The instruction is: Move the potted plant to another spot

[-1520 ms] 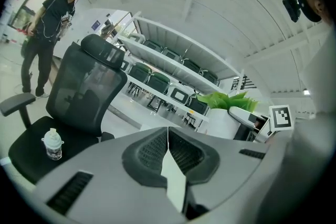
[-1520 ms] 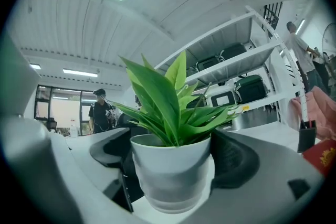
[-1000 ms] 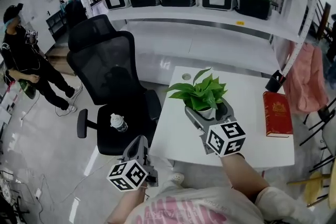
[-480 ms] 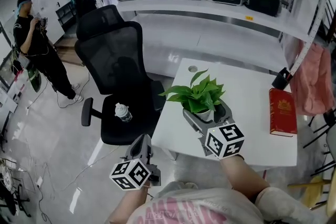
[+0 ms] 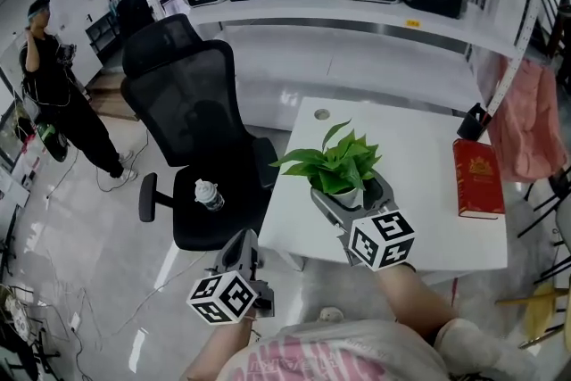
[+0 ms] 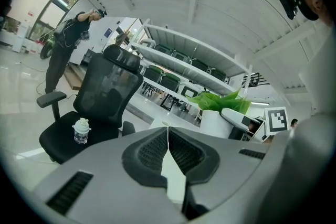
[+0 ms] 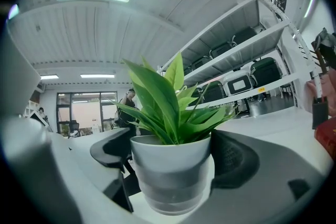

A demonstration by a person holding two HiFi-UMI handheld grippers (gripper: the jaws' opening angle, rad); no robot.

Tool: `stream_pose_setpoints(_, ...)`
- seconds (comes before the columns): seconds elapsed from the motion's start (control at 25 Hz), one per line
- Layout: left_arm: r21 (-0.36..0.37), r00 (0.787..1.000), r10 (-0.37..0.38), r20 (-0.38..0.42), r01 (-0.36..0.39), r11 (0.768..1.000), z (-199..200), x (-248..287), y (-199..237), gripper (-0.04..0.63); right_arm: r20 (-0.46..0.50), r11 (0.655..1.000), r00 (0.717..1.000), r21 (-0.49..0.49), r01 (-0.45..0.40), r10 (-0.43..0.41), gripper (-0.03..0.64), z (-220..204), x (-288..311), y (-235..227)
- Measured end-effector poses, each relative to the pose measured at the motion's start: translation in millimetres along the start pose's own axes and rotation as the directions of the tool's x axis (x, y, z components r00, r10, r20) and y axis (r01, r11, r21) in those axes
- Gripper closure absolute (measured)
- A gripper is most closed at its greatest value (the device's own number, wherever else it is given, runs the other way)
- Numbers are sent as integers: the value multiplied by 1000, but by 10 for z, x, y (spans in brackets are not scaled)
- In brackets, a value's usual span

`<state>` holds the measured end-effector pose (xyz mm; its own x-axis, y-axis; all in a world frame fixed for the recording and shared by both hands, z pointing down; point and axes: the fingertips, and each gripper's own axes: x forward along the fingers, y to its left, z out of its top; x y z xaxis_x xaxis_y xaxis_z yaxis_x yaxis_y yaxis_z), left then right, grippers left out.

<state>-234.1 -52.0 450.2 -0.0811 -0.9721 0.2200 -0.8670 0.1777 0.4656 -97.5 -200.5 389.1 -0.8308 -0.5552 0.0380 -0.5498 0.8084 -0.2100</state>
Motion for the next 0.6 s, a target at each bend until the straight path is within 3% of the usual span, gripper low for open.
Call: stream_pose_setpoints(0.6, 24, 994, -68, -88, 70, 997, -115, -137, 323, 571, -3, 994, 994, 22, 108, -108, 123, -392, -124, 196)
